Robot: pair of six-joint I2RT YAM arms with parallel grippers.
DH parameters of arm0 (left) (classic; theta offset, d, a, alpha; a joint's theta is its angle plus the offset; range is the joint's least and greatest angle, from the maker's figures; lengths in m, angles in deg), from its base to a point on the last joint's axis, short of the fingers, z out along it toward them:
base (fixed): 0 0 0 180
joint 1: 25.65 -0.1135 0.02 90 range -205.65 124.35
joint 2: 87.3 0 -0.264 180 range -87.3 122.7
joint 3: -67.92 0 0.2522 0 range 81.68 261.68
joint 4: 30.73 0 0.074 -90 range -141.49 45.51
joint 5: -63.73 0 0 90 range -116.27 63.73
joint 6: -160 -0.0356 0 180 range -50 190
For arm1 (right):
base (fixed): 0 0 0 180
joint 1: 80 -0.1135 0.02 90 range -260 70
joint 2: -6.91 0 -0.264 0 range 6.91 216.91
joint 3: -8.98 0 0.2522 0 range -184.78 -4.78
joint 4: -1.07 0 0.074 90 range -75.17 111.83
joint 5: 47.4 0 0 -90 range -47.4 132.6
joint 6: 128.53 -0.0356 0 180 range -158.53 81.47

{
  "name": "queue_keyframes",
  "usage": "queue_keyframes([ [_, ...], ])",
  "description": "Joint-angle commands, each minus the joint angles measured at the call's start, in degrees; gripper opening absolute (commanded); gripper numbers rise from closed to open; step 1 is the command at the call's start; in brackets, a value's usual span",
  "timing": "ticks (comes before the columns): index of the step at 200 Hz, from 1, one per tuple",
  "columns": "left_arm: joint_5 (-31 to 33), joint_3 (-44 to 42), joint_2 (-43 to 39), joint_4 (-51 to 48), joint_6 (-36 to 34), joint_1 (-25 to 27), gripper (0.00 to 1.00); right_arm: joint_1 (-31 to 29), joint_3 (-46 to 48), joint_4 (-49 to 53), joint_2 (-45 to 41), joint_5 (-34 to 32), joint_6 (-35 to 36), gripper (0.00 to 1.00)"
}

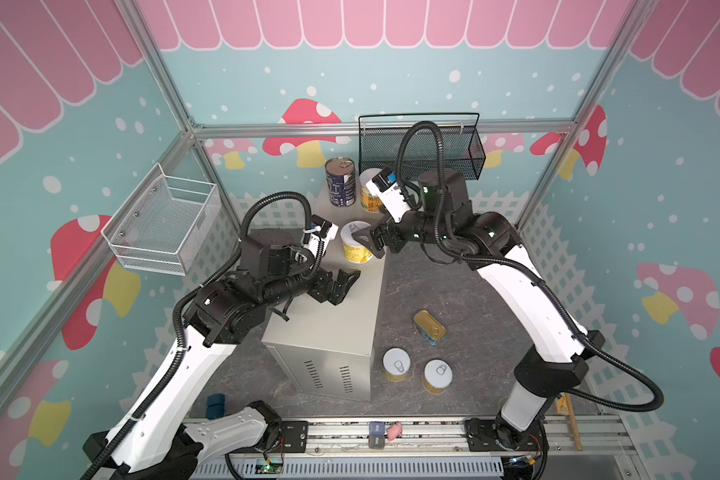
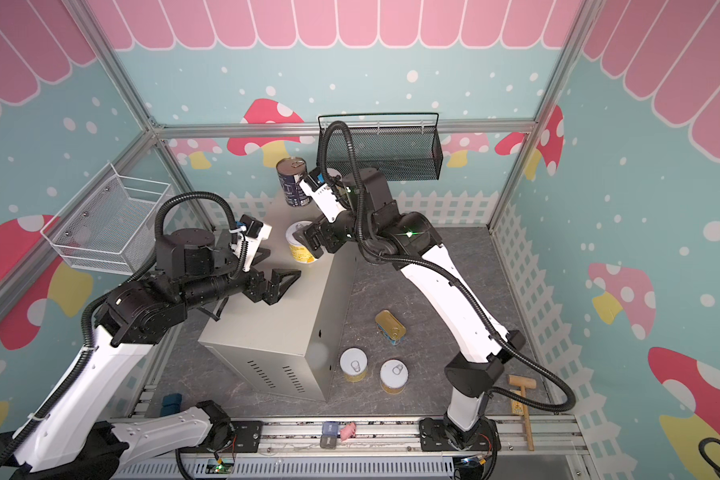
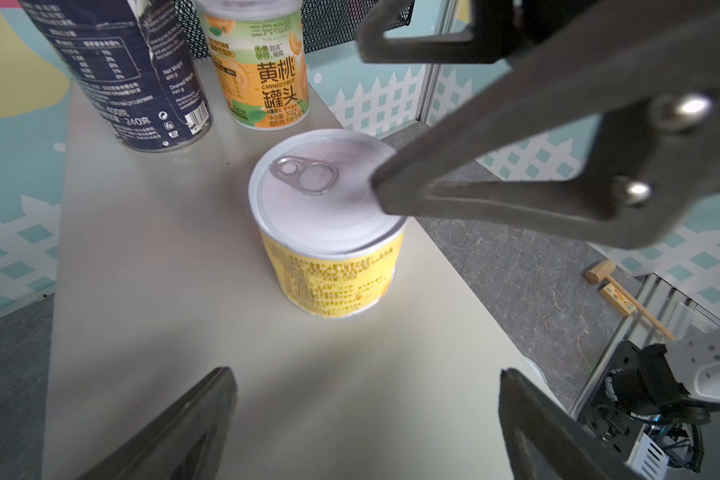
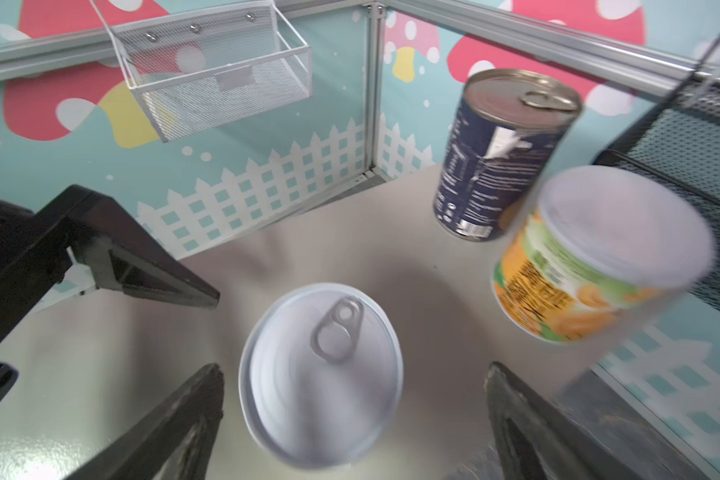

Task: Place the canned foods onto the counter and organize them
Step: 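Carry the can onto the cabinet top with the right gripper while the left gripper approaches, then close the left gripper on the can while the right gripper opens and withdraws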

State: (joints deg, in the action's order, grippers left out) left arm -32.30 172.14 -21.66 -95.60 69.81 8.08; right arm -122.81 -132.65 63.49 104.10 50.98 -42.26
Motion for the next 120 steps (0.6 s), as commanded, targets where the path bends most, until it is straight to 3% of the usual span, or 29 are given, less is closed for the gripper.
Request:
queue_keyframes([
  [1,0.79,2.37,1.85,3.88,0.51,-0.56,0.99,-0.35,6.52,-1.87,-6.93,-10.84,-0.25,0.99],
  [56,0.75,4.70,7.11,8.45,1.39,-1.50,0.99,-0.37,25.99,-8.20,-21.90,-18.01,0.29,1.00],
  [120,1.53,6.66,11.23,10.27,2.82,-1.83,0.94,-0.34,38.74,-13.94,-31.52,-13.60,2.28,0.99],
])
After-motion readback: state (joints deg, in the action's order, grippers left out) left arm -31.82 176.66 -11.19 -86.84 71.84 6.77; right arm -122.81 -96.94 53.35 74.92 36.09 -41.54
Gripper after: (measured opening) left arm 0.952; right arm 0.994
